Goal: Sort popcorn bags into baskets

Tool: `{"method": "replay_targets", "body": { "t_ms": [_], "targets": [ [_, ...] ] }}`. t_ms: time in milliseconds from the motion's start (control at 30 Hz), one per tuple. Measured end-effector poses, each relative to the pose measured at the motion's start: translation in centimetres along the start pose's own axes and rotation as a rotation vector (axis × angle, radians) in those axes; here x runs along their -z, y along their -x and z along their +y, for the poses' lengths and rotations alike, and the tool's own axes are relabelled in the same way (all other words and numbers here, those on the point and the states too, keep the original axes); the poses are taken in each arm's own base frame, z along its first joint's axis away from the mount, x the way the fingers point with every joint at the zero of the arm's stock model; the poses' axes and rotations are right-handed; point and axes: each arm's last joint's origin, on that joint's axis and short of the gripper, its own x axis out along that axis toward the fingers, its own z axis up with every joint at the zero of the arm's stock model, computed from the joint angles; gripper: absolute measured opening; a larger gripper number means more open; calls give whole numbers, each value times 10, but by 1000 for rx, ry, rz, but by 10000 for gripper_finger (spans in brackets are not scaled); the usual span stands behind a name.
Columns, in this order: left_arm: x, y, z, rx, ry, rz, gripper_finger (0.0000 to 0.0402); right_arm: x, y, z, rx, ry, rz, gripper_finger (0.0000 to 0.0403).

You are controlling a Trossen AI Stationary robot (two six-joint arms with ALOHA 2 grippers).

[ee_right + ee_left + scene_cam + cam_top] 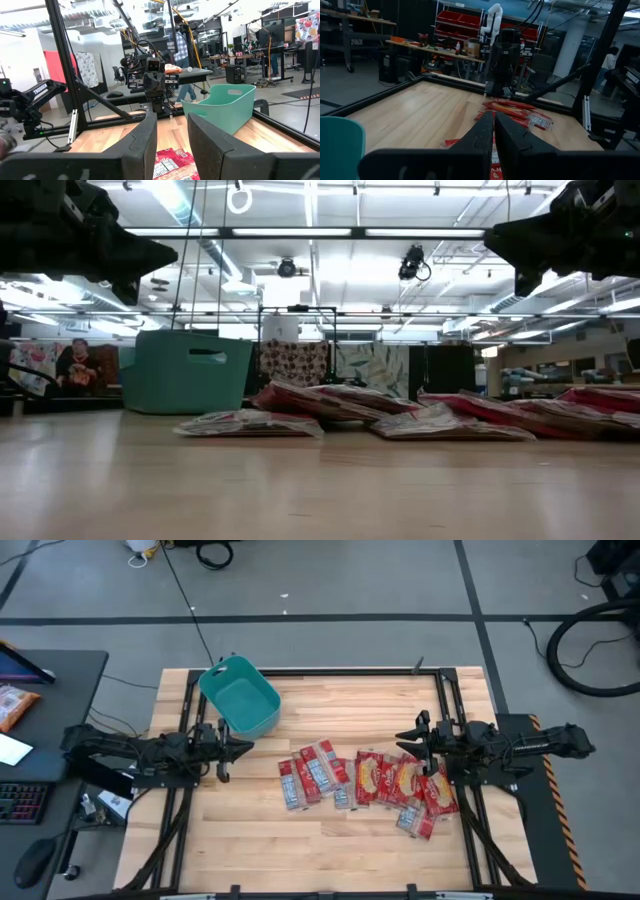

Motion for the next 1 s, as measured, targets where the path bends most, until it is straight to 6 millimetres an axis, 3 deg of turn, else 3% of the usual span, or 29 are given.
{"method": "replay_targets", "body": {
  "t_ms": [233, 533, 1000],
  "targets": [
    [0, 0, 0, 0, 4, -2, 23, 0, 0, 0, 0, 0, 0, 114],
    [-9, 0, -2, 24, 166, -86, 23, -3, 0, 0, -3, -2, -33, 114],
    [-12, 1, -2, 40, 167, -116, 23, -7, 0, -2, 88, 79, -81, 114]
  ]
}}
